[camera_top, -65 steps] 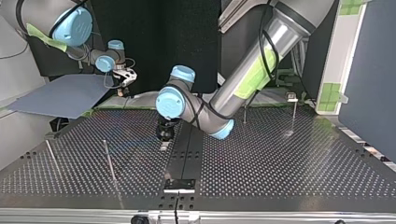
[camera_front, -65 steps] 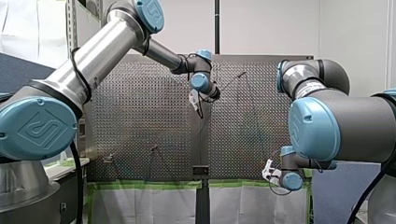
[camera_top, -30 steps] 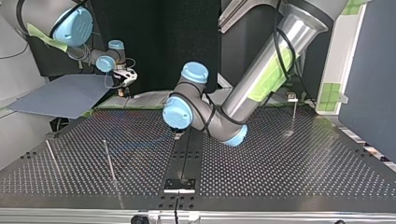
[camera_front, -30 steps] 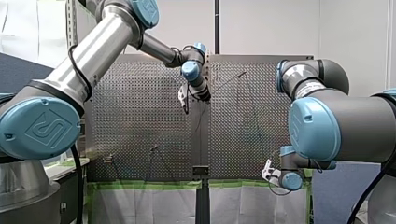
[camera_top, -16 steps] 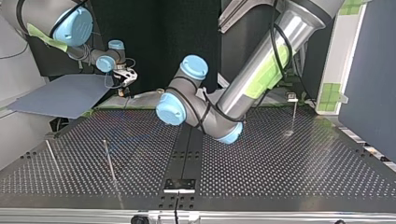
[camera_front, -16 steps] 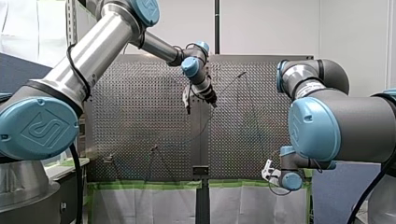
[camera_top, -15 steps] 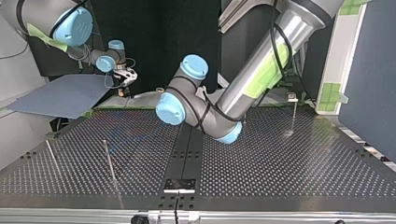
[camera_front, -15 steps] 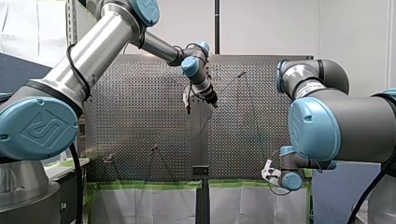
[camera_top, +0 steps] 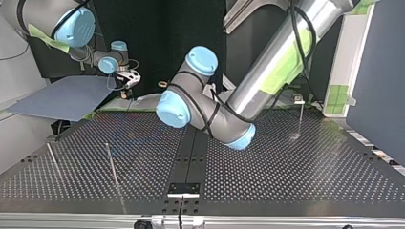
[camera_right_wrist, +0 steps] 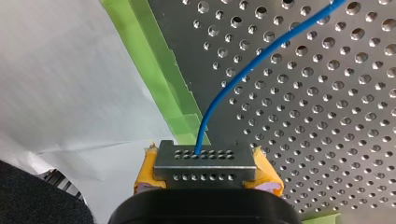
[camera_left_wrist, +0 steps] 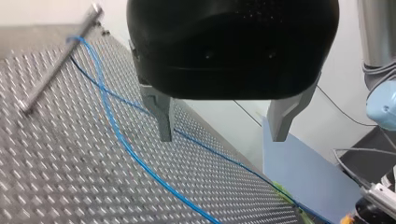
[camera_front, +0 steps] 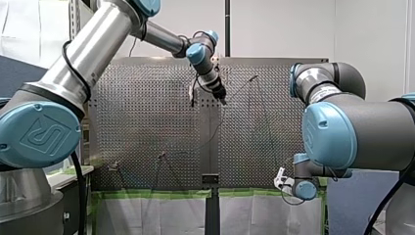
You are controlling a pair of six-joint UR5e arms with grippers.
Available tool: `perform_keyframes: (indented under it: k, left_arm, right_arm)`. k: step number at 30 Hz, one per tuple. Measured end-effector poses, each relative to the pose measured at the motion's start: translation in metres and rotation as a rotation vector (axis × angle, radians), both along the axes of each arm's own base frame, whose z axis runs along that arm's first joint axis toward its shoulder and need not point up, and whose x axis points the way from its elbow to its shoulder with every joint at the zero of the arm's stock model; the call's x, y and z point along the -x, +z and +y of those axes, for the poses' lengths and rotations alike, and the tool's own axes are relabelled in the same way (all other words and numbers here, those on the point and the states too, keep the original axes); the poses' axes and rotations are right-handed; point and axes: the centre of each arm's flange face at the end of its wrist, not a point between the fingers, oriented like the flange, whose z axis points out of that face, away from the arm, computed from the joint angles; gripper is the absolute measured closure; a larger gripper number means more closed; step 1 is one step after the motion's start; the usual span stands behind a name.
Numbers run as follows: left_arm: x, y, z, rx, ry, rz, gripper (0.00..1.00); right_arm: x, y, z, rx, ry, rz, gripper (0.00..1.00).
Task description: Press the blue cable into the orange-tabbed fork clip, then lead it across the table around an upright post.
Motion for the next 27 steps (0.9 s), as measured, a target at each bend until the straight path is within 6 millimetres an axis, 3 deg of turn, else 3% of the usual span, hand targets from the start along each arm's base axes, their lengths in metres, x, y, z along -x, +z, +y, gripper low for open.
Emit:
perform_keyframes:
  k: [9,15,20,27]
  left_arm:
    - [0.045,0.059,-0.026,0.059,-0.164,-0.16,0.0]
    - [0.073,0.072,-0.053,0.132,-0.22,-0.205,0.0]
    - [0.073,0.076,-0.061,0.193,-0.212,-0.226,0.0]
    - [0.056,0.081,-0.058,0.224,-0.16,-0.288,0.0]
  right_arm:
    - [-0.001,0.0,0.0,-0.001,0.002,-0.002,1.0]
    - [-0.001,0.0,0.0,-0.002,0.002,-0.003,1.0]
    - [-0.001,0.0,0.001,-0.002,0.002,-0.003,1.0]
    - [-0.001,-0.001,0.001,-0.004,0.004,-0.002,1.0]
